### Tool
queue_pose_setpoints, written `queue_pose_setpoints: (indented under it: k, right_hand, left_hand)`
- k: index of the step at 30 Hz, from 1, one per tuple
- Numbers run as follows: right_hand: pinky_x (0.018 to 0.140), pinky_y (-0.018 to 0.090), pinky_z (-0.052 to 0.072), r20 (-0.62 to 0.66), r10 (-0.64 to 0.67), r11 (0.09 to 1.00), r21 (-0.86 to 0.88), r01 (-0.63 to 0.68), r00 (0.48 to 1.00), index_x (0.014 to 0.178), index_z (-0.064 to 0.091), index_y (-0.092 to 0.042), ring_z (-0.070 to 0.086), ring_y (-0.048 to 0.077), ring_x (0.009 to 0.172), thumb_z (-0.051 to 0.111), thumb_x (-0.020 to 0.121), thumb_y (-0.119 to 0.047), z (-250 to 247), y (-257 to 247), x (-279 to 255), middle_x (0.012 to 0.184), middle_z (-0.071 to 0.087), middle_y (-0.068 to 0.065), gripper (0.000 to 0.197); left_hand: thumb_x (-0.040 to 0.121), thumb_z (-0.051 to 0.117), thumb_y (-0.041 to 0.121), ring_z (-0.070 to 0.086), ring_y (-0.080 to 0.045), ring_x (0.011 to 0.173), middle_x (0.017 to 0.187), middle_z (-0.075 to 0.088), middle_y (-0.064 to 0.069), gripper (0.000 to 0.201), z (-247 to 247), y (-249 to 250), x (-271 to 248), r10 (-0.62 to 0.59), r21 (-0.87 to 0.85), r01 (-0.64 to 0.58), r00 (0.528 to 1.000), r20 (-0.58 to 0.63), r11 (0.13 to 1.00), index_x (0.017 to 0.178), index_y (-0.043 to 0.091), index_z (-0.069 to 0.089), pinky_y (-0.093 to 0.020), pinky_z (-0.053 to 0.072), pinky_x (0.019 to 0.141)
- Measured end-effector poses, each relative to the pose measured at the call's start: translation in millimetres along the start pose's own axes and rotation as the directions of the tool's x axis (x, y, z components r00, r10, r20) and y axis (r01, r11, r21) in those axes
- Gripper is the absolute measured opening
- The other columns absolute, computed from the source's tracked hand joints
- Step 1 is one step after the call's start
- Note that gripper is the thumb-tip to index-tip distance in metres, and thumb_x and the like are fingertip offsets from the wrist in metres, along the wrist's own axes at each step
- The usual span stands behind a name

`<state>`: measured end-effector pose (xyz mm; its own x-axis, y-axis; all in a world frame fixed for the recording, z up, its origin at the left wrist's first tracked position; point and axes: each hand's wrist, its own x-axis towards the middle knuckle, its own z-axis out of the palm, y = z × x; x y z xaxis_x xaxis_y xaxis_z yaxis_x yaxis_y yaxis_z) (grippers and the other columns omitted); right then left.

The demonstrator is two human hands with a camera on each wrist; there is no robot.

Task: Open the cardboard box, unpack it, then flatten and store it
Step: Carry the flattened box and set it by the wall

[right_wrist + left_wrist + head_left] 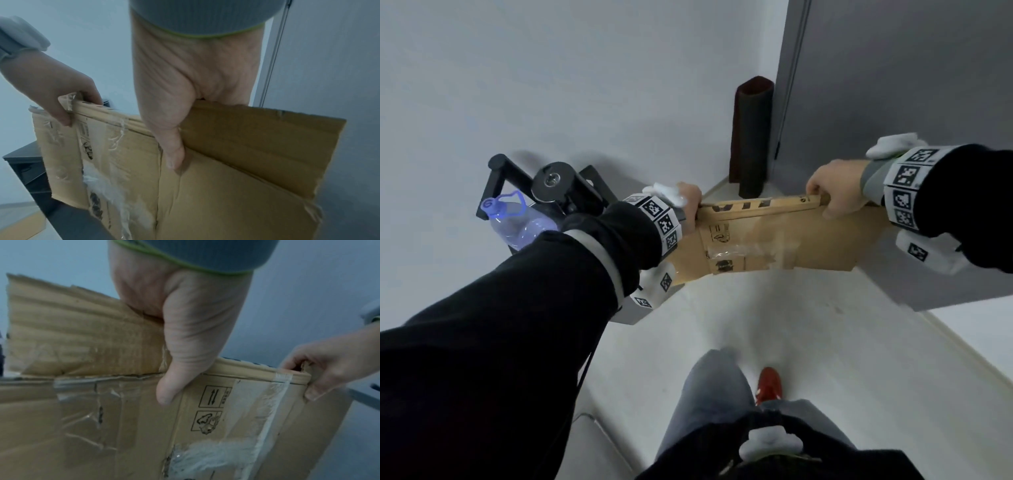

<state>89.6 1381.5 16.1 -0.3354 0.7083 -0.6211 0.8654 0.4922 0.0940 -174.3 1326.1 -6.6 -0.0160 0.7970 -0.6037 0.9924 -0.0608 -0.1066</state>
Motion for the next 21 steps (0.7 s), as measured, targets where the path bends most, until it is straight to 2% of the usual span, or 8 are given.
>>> queue_pose_setpoints:
  k: [2, 3, 5, 7, 11, 13, 18, 21]
  right_hand:
    - [0.076, 0.033, 0.050, -0.028, -0.012, 1.000, -0.020, 0.011, 1.000, 0.131, 0.055, -0.024, 0.059, 0.026, 0.100, 0.069, 0.084, -0.029, -18.0, 8.8, 23.1, 0.117, 0.056, 0.005, 0.049]
    - [0.074, 0.032, 0.048, -0.044, -0.018, 0.999, -0.027, 0.017, 0.999, 0.130, 0.055, -0.024, 0.057, 0.026, 0.097, 0.068, 0.085, -0.028, -32.0, 13.8, 42.8, 0.113, 0.054, 0.004, 0.047]
    - [0.071, 0.031, 0.044, -0.085, -0.019, 0.999, -0.051, 0.015, 0.996, 0.127, 0.056, -0.024, 0.055, 0.025, 0.093, 0.067, 0.086, -0.026, -57.0, 21.4, 79.7, 0.105, 0.049, 0.002, 0.043]
    - [0.069, 0.030, 0.042, -0.100, -0.020, 0.998, -0.062, 0.014, 0.995, 0.124, 0.058, -0.022, 0.055, 0.024, 0.089, 0.066, 0.087, -0.022, -76.8, 25.8, 112.4, 0.102, 0.052, 0.002, 0.038]
    - [0.059, 0.027, 0.040, -0.104, -0.049, 0.995, -0.088, 0.039, 0.993, 0.118, 0.061, -0.017, 0.056, 0.024, 0.081, 0.062, 0.087, -0.014, -115.4, 22.1, 175.7, 0.103, 0.063, 0.007, 0.031]
    - [0.052, 0.026, 0.037, -0.126, -0.069, 0.992, -0.113, 0.055, 0.990, 0.114, 0.063, -0.016, 0.059, 0.025, 0.078, 0.060, 0.087, -0.012, -134.9, 16.1, 214.8, 0.098, 0.065, 0.008, 0.028]
    - [0.053, 0.029, 0.037, -0.156, -0.110, 0.989, -0.111, 0.093, 0.982, 0.101, 0.064, -0.018, 0.059, 0.025, 0.072, 0.057, 0.086, -0.009, -156.3, -2.6, 284.6, 0.077, 0.056, 0.002, 0.019]
    - [0.051, 0.029, 0.036, -0.140, -0.164, 0.979, -0.143, 0.144, 0.976, 0.098, 0.063, -0.018, 0.058, 0.025, 0.068, 0.056, 0.086, -0.010, -162.1, -19.0, 335.1, 0.078, 0.057, 0.003, 0.016]
  left_hand:
    - [0.082, 0.070, 0.018, 0.066, -0.023, 0.082, 0.086, 0.063, -0.001, 0.020, -15.4, -8.1, 20.4, -0.024, -0.006, 0.024, 0.999, -0.033, 1.000, 0.101, 0.012, 0.069, -0.033, 0.052, 0.070]
    - [0.083, 0.069, 0.016, 0.067, -0.024, 0.085, 0.088, 0.064, -0.002, 0.021, -26.9, -15.8, 36.4, -0.029, -0.012, 0.028, 0.999, -0.041, 1.000, 0.103, 0.011, 0.069, -0.032, 0.050, 0.068]
    - [0.081, 0.068, 0.014, 0.067, -0.024, 0.082, 0.093, 0.069, -0.004, 0.024, -48.4, -32.3, 67.4, -0.029, -0.009, 0.029, 0.999, -0.024, 1.000, 0.105, 0.010, 0.069, -0.031, 0.047, 0.057]
    - [0.081, 0.067, 0.013, 0.066, -0.023, 0.079, 0.098, 0.072, -0.007, 0.027, -65.9, -48.4, 94.8, -0.033, -0.030, 0.032, 0.999, -0.014, 0.999, 0.108, 0.010, 0.070, -0.029, 0.044, 0.051]
    - [0.084, 0.065, 0.012, 0.063, -0.024, 0.080, 0.100, 0.071, -0.008, 0.026, -84.8, -82.8, 143.5, -0.052, -0.079, 0.049, 0.998, -0.042, 0.996, 0.110, 0.009, 0.068, -0.032, 0.049, 0.064]
    - [0.086, 0.064, 0.009, 0.060, -0.024, 0.081, 0.102, 0.069, -0.009, 0.026, -93.3, -104.6, 170.9, -0.083, -0.100, 0.078, 0.995, -0.048, 0.992, 0.112, 0.007, 0.066, -0.031, 0.047, 0.065]
    - [0.084, 0.065, 0.003, 0.059, -0.025, 0.083, 0.092, 0.060, -0.006, 0.030, -87.7, -144.9, 220.9, -0.134, -0.214, 0.127, 0.991, -0.016, 0.968, 0.113, 0.005, 0.064, -0.032, 0.049, 0.068]
    - [0.089, 0.061, 0.002, 0.057, -0.024, 0.081, 0.092, 0.059, -0.006, 0.024, -67.1, -167.3, 252.1, -0.226, -0.267, 0.217, 0.974, -0.001, 0.939, 0.112, 0.004, 0.066, -0.028, 0.043, 0.058]
